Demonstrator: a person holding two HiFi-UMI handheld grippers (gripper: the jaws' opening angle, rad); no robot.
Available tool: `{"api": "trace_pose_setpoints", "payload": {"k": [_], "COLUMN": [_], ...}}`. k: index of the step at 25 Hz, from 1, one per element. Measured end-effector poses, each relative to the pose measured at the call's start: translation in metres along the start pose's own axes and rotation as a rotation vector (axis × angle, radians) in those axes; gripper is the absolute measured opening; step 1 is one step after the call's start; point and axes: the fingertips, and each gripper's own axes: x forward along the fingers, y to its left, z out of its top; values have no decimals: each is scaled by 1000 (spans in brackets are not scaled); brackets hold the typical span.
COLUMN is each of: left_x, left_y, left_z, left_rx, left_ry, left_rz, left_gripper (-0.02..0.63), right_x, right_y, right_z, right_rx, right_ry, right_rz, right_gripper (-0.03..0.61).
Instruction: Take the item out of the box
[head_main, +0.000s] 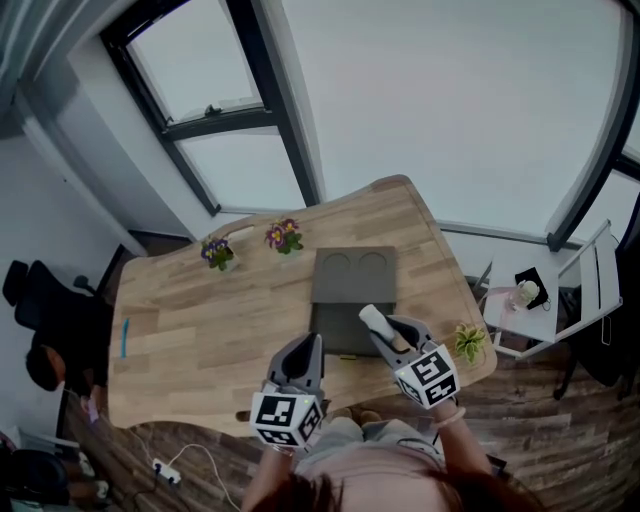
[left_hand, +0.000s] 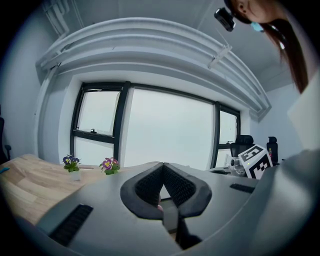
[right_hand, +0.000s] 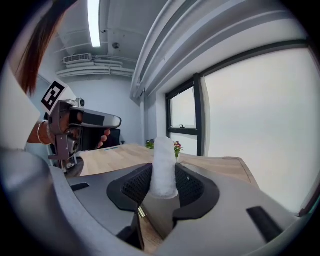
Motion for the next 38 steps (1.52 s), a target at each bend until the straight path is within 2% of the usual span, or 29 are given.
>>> {"api": "trace_pose_setpoints", "payload": {"k": [9, 14, 38], "left_x": [-5, -12, -95], "left_y": [-12, -13, -22], "left_z": [8, 10, 30], "left_rx": [3, 8, 29], "left_ry": [-15, -23, -101], "left_rz": [-23, -51, -138], "left_gripper": [0, 0, 0], "right_x": [-19, -22, -83], "right_y": [6, 11, 71], "right_z": [26, 27, 66], "right_rx": [-17, -9, 12], "right_ry": [-66, -69, -205], "right_rz": [-20, -48, -193], "right_gripper": [133, 133, 133]}}
